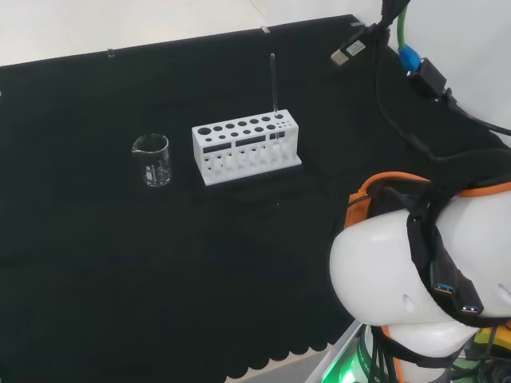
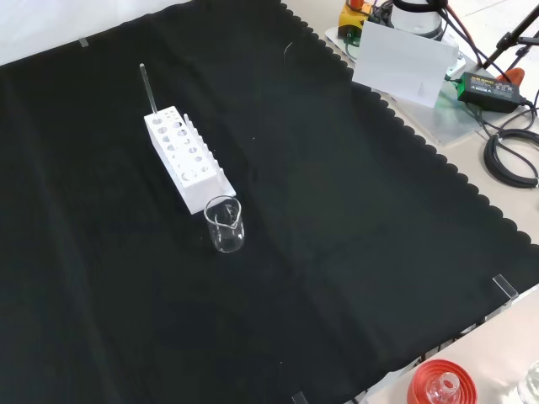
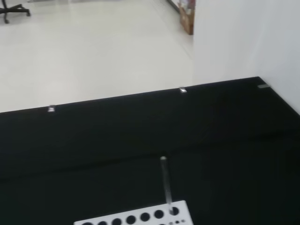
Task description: Take the glass rod from the white test tube rack.
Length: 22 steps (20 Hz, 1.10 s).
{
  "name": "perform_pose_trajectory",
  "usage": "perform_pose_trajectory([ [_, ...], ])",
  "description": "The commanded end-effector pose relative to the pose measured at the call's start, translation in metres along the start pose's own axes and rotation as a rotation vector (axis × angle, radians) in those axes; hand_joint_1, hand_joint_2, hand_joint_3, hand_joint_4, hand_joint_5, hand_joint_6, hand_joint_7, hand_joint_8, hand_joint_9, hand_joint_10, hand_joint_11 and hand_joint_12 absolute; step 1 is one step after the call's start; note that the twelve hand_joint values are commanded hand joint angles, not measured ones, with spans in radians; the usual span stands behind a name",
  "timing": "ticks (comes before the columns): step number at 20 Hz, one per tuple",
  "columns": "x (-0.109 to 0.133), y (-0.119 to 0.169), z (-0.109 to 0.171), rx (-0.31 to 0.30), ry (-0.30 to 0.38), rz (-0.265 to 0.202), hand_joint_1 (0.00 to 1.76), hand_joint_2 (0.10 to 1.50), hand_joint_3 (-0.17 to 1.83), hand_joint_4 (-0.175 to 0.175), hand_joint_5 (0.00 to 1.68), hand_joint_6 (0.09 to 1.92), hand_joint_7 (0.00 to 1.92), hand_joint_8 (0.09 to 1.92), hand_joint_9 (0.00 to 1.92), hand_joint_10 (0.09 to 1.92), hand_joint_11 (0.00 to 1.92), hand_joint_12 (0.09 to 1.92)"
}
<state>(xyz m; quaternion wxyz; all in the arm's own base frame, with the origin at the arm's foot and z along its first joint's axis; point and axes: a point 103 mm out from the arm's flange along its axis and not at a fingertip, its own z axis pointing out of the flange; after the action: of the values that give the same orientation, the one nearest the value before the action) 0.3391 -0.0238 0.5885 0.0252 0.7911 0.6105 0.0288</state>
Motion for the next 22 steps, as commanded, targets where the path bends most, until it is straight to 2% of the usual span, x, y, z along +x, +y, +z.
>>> perform_pose_trajectory([
  [1, -0.021, 0.013, 0.006, 0.013, -0.016, 0.043, 0.46, 1.16, -0.17, -0.017, 0.14, 0.09, 0.02, 0.74, 0.16, 0.94, 0.02, 1.50],
  [8, -0.029, 0.024, 0.014, 0.044, -0.019, 0.073, 0.46, 1.16, -0.17, -0.018, 0.14, 0.09, 0.03, 0.76, 0.17, 0.94, 0.03, 1.50],
  [18, -0.039, 0.047, 0.032, 0.051, -0.008, 0.076, 0.46, 1.17, -0.17, -0.022, 0.16, 0.09, 0.06, 0.78, 0.19, 0.95, 0.05, 1.50],
  [22, -0.044, 0.057, 0.043, 0.054, -0.008, 0.079, 0.48, 1.17, -0.17, -0.035, 0.20, 0.09, 0.12, 0.82, 0.30, 0.95, 0.12, 1.48],
])
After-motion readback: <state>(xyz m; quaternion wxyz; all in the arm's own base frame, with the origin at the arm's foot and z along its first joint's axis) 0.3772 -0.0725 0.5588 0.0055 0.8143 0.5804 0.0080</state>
